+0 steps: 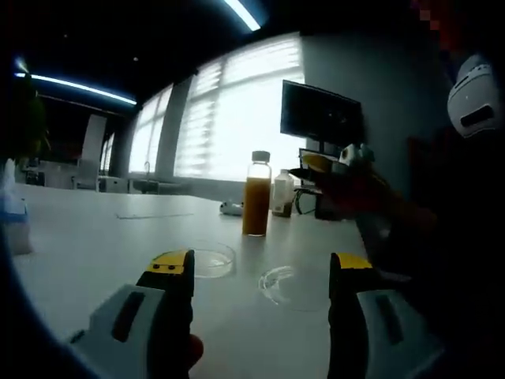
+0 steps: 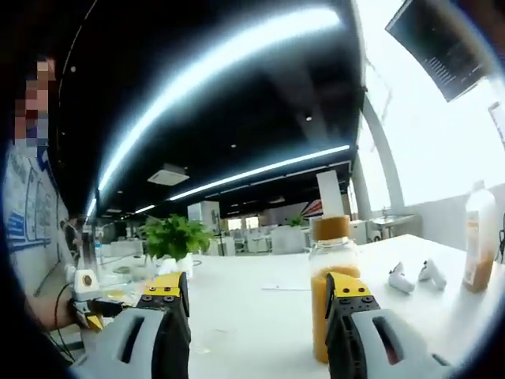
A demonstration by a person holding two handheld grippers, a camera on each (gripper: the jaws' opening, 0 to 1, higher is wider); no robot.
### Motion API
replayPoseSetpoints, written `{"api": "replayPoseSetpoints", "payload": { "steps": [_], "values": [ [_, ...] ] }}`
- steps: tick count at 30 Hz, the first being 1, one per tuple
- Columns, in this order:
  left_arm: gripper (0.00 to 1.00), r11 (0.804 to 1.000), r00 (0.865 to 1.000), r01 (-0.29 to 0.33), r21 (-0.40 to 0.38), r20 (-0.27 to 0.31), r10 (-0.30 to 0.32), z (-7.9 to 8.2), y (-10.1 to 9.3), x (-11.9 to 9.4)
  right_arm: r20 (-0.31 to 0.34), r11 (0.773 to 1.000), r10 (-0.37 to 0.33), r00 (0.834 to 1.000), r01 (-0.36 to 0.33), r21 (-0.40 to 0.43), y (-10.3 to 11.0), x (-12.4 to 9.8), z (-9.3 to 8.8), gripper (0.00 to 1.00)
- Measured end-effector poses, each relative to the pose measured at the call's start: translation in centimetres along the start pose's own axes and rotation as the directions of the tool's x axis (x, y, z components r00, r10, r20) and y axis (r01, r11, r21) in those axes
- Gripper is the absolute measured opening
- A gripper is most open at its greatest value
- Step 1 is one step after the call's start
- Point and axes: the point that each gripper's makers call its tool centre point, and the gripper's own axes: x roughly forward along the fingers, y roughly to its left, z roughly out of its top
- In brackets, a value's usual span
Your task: Open the Petri dish lid, place the lid on the table, pour the liquid culture medium into the Petri dish, pick up the Petri dish lid from the table, and close the Petri dish
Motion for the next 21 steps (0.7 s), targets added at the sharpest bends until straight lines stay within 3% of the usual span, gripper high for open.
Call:
{"api": "replayPoseSetpoints", "payload": {
  "steps": [5,13,18,21],
  "values": [
    [0.60,1.000,1.000,0.002,-0.006,0.003,-0.002,0.0,0.0,0.0,-0.011,0.998,-0.060,0.998,0.059,-0.034,-1.2,1.1,0.5,0.65],
    [0.60,1.000,0.999,-0.023,-0.001,0.024,0.023,0.5,0.4,-0.2,-0.036,0.993,-0.100,0.994,0.097,-0.067,-2.4,2.4,1.0,0.64],
    [0.60,1.000,1.000,-0.010,0.006,0.008,0.010,0.2,0.1,0.0,-0.023,0.980,-0.181,0.983,0.178,-0.093,-4.1,2.7,1.8,0.64],
    [0.60,1.000,1.000,-0.017,0.001,0.014,0.017,0.3,0.3,-0.1,-0.020,0.976,-0.212,0.977,0.211,-0.046,-5.0,3.0,2.3,0.59]
  ]
}}
